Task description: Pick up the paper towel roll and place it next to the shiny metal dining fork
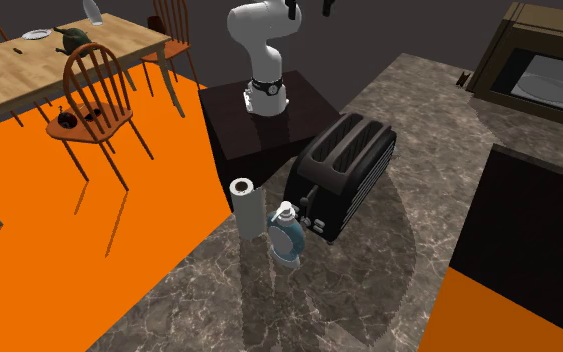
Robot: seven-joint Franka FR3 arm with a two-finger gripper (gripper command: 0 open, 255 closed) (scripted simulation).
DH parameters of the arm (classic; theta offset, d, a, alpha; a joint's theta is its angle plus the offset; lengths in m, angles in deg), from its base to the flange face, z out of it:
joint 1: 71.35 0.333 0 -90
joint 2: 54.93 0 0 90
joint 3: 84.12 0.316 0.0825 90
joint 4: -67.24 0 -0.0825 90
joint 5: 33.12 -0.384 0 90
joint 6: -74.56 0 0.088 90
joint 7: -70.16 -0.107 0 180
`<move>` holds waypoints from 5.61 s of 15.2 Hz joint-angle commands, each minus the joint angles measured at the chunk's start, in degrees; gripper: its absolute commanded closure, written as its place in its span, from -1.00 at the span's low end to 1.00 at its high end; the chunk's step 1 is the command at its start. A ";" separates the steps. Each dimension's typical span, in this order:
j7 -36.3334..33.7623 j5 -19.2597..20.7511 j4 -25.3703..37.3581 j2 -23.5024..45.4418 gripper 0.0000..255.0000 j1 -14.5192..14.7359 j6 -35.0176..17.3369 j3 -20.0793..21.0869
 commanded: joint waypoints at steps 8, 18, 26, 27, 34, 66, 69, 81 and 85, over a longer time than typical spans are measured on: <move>7.18 2.99 -3.77 7.20 -1.00 -1.90 -10.23 -6.77; 17.89 3.95 -2.58 23.82 -1.00 -3.62 -24.40 -15.97; 28.40 -0.92 3.92 41.05 -1.00 -4.41 -33.17 -21.74; 29.86 -1.94 5.07 43.37 -1.00 -4.64 -33.98 -22.20; 39.14 -9.43 14.45 58.78 -1.00 -7.79 -37.27 -22.95; 39.07 -9.39 13.65 58.56 1.00 -7.73 -37.86 -22.91; 38.51 -8.57 14.29 57.06 1.00 -7.52 -35.86 -23.17; 36.64 -5.94 17.96 52.00 1.00 -6.98 -27.56 -23.75; 36.16 -5.29 19.59 50.66 1.00 -6.87 -24.71 -23.82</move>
